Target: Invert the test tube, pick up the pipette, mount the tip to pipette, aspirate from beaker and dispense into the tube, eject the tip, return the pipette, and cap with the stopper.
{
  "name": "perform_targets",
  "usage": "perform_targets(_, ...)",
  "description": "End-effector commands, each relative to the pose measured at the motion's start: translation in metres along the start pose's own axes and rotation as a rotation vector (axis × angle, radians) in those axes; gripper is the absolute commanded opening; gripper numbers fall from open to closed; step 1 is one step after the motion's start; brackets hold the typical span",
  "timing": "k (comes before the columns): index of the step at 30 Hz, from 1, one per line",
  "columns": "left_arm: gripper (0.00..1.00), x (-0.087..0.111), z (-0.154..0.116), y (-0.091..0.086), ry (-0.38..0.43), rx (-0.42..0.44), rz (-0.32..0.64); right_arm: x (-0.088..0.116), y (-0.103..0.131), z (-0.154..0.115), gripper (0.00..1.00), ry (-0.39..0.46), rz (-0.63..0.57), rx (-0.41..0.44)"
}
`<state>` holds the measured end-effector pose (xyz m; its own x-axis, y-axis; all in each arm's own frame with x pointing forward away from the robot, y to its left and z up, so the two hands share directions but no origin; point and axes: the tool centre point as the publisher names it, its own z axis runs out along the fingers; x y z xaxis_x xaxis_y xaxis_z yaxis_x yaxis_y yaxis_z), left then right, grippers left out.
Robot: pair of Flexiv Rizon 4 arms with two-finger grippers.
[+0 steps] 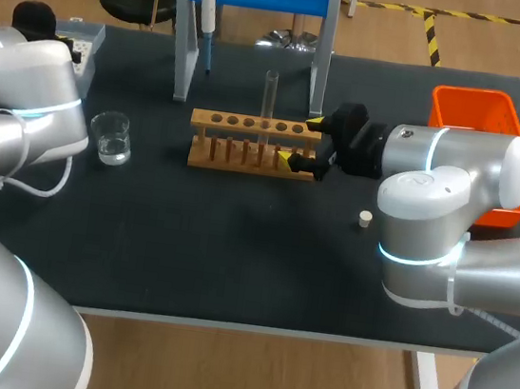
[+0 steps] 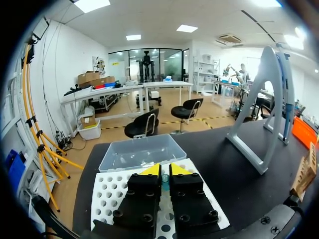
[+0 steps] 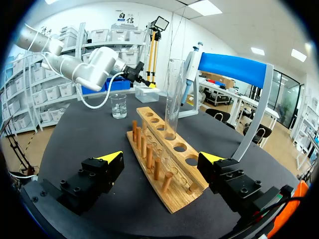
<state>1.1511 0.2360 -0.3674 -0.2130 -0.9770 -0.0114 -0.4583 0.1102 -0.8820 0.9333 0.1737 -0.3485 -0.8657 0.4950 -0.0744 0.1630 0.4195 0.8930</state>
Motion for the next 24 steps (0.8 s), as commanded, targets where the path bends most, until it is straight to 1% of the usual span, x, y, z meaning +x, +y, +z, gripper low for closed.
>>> perform_targets(1,0.0,-0.001,0.0,0.002,-0.001,0.004,0.002,0.0,0.0,0.0,1.0,-0.001,0.0,0.0)
perform_targets(5,0.0,-0.001,0.0,0.002,0.0,0.008,0.002,0.0,0.0,0.0,1.0,-0.001,0.0,0.0)
perform_targets(17,0.0,0.004,-0.004,-0.007,-0.001,0.019,0.018,0.0,0.0,0.0,1.0,-0.001,0.0,0.0)
perform_targets(24,0.0,0.006,-0.006,-0.014,-0.006,0.024,0.032,0.0,0.0,0.0,1.0,-0.001,0.0,0.0)
